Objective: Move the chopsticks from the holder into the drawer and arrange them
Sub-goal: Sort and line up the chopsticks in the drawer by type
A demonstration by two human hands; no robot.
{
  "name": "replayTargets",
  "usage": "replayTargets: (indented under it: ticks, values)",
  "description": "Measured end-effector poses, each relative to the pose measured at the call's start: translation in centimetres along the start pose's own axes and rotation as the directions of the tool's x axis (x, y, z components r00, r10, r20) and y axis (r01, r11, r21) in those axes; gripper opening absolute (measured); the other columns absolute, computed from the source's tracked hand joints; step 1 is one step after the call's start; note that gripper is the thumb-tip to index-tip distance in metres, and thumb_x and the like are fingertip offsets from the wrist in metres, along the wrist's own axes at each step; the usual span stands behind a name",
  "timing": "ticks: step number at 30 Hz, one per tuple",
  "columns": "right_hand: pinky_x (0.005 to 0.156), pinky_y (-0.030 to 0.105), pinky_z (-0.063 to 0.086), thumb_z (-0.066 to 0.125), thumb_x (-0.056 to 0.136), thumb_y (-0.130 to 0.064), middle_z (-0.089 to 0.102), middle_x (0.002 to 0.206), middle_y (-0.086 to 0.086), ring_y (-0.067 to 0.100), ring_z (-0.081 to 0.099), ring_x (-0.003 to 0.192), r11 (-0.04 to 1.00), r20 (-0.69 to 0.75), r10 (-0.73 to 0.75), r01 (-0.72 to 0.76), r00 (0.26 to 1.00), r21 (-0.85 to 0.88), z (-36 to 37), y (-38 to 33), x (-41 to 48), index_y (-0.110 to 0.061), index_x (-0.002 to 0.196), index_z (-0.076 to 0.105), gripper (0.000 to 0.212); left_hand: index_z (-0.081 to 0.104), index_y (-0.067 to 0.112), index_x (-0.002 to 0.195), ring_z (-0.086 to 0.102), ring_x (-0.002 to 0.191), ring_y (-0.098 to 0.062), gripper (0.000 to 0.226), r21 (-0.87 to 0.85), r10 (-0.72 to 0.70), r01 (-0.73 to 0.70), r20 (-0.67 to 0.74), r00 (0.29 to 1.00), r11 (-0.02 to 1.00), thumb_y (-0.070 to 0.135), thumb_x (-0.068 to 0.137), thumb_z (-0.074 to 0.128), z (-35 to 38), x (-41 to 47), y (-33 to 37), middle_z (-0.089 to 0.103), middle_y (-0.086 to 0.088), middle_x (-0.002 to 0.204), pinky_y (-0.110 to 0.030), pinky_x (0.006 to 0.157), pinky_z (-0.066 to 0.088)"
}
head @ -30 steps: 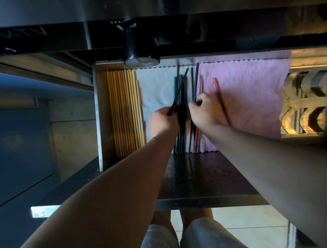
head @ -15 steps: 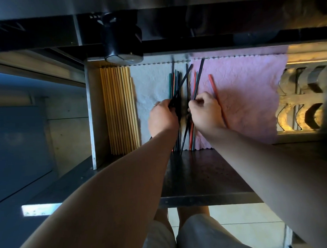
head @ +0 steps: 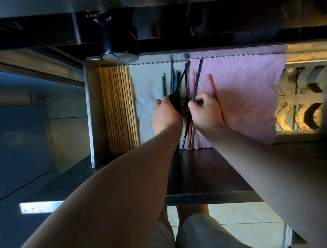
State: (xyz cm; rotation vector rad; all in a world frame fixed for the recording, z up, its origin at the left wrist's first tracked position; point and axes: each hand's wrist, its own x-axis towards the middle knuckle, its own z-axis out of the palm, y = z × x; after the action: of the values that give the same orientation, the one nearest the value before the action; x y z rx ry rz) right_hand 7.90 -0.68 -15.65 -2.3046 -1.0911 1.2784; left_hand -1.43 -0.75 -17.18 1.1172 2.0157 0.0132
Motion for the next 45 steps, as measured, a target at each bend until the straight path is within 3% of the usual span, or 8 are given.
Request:
replayTargets:
  ticks: [6,11,16,23,26,31,37,45]
  values:
    - [0.069,0.033,0.049,0.053,0.085,-0.016,0.066,0.085,0.015,0.025,0.061,0.077,1.0,0.037,0.004,-0.005,0.999,0.009,-0.2,0.1,0.2,-0.007,0.089,0.061,0.012,0.057,0.006,0.117,0.06,0.104,-0.031,0.024,-0.009,-0.11,0.11,0.031,0.993,0.994,0.013,0.095,0.053,-0.6,1.4,0.8,0.059,-0.013,0.119,-0.036,0.08,0.045]
    - [0.066,0.053,0.057,0.045,0.073,-0.034,0.065,0.087,0.012,0.034,0.068,0.077,0.987,0.032,0.1,-0.104,0.994,0.126,1.6,1.4,1.8,-0.031,0.073,0.048,0.005,0.065,0.004,0.108,0.065,0.098,-0.031,0.023,0.001,-0.145,0.146,0.103,0.984,0.989,0.014,0.088,0.061,-1.3,2.3,1.5,0.068,-0.014,0.106,-0.036,0.082,0.054]
    - [0.074,0.035,0.053,0.055,0.085,-0.016,0.067,0.093,0.014,0.028,0.064,0.084,0.984,-0.077,0.152,-0.143,0.985,0.111,1.6,0.3,1.9,-0.009,0.099,0.063,0.017,0.065,0.003,0.108,0.066,0.094,-0.033,0.026,-0.061,-0.129,0.138,0.127,0.983,0.989,0.019,0.088,0.06,-0.9,2.0,0.9,0.068,-0.015,0.101,-0.034,0.073,0.052]
    - [0.06,0.026,0.039,0.067,0.082,-0.02,0.071,0.089,0.018,0.03,0.067,0.086,0.989,-0.076,0.146,-0.146,0.986,0.015,2.8,1.0,2.1,-0.003,0.091,0.071,0.02,0.057,0.005,0.095,0.053,0.064,-0.021,0.027,-0.06,-0.053,0.059,0.086,0.995,0.996,0.031,0.096,0.051,-2.0,2.0,-1.2,0.054,-0.003,0.074,-0.027,0.05,0.032]
    - [0.061,0.02,0.032,0.067,0.081,-0.018,0.071,0.089,0.016,0.029,0.065,0.087,0.995,-0.113,0.086,-0.092,0.99,-0.048,3.0,1.1,1.8,-0.003,0.092,0.07,0.019,0.052,0.008,0.1,0.053,0.074,-0.025,0.021,-0.1,-0.009,0.017,0.073,0.997,0.995,0.028,0.099,0.046,-2.5,1.8,-1.7,0.054,-0.006,0.083,-0.029,0.059,0.034]
    - [0.071,0.024,0.041,0.064,0.081,-0.017,0.071,0.093,0.015,0.03,0.065,0.092,0.991,-0.125,0.042,-0.057,0.991,-0.118,3.2,1.3,1.9,-0.005,0.096,0.069,0.02,0.05,0.012,0.117,0.059,0.086,-0.031,0.024,-0.195,-0.018,0.031,0.069,0.997,0.98,0.025,0.102,0.037,-3.1,1.3,-2.7,0.06,-0.009,0.097,-0.03,0.063,0.037]
    - [0.075,0.027,0.044,0.06,0.087,-0.018,0.07,0.099,0.014,0.028,0.064,0.095,0.981,-0.132,0.005,-0.03,0.991,-0.19,3.0,0.8,1.9,-0.008,0.104,0.065,0.02,0.056,0.016,0.109,0.061,0.073,-0.025,0.02,-0.291,-0.06,0.075,0.06,0.996,0.954,0.031,0.097,0.051,-3.1,0.4,-4.2,0.064,-0.003,0.087,-0.03,0.06,0.047]
    - [0.083,0.032,0.05,0.058,0.083,-0.027,0.07,0.102,0.015,0.032,0.065,0.099,0.916,-0.094,0.007,-0.045,0.996,-0.398,2.7,-0.3,2.6,-0.007,0.101,0.068,0.029,0.061,0.009,0.113,0.063,0.091,-0.026,0.028,-0.301,-0.213,0.228,0.082,0.974,0.926,0.021,0.101,0.039,-3.0,0.7,-3.3,0.065,-0.007,0.099,-0.029,0.067,0.045]
